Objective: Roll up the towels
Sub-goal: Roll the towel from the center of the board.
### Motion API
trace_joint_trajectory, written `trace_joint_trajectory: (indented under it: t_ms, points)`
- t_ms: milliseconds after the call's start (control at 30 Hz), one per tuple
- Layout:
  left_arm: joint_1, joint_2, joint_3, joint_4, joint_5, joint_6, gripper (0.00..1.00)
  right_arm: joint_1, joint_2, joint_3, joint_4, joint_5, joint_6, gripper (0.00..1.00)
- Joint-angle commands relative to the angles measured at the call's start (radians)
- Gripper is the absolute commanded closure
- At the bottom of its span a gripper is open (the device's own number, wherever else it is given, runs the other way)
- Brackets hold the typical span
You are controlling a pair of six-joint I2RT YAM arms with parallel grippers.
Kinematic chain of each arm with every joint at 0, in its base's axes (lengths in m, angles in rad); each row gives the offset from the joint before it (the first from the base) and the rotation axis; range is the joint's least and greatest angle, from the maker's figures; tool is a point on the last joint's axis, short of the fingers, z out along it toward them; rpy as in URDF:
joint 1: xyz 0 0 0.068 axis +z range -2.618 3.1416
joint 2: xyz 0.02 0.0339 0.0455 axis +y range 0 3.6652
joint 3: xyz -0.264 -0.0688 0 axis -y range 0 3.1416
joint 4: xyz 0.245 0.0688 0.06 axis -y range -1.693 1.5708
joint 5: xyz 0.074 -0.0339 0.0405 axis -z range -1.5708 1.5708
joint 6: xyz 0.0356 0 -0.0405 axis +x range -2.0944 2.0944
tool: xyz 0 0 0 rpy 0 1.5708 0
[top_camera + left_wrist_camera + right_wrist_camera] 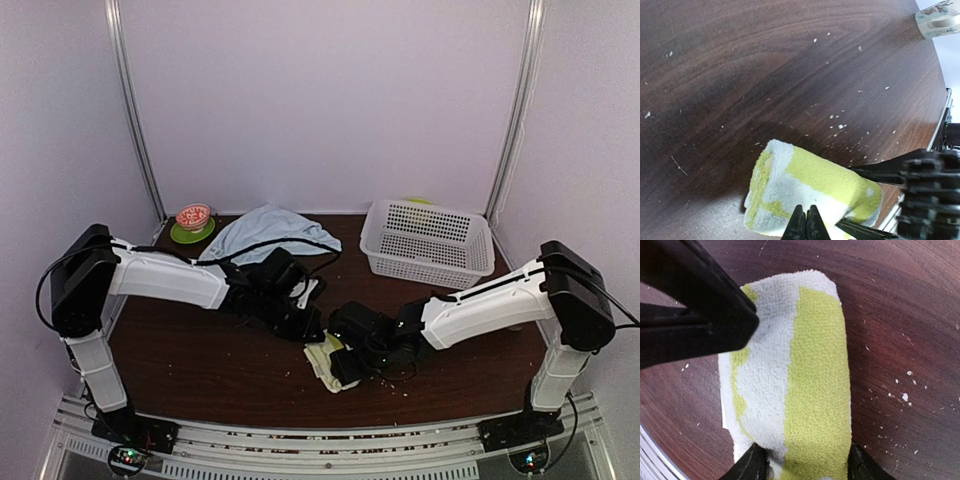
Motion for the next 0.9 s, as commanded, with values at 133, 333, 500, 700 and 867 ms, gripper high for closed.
trace_joint_trajectory:
  t_ms: [133,333,500,700,867]
  points:
    - [0.01,0.096,-0.022,0.051,-0.007,-0.016,1.0,0.011,-0.03,-0.003,-0.052,-0.013,0.007,0.42]
    - [0.017,0.128,-0.06,0.088,-0.006,-0.026,1.0,-0.007,-0.131,-0.009,-0.064,-0.114,0.004,0.29]
    - [0.017,0.131,-0.082,0.106,-0.012,-0.027,1.0,-0.086,-0.188,-0.084,0.036,-0.242,0.055,0.25]
    - [0.017,0.124,-0.114,0.124,-0.016,-0.031,1.0,-0.178,-0.154,-0.131,0.152,-0.384,0.072,0.22]
    - [0.017,0.108,-0.139,0.13,-0.024,-0.032,1.0,-0.226,-0.082,-0.15,0.237,-0.469,0.087,0.22]
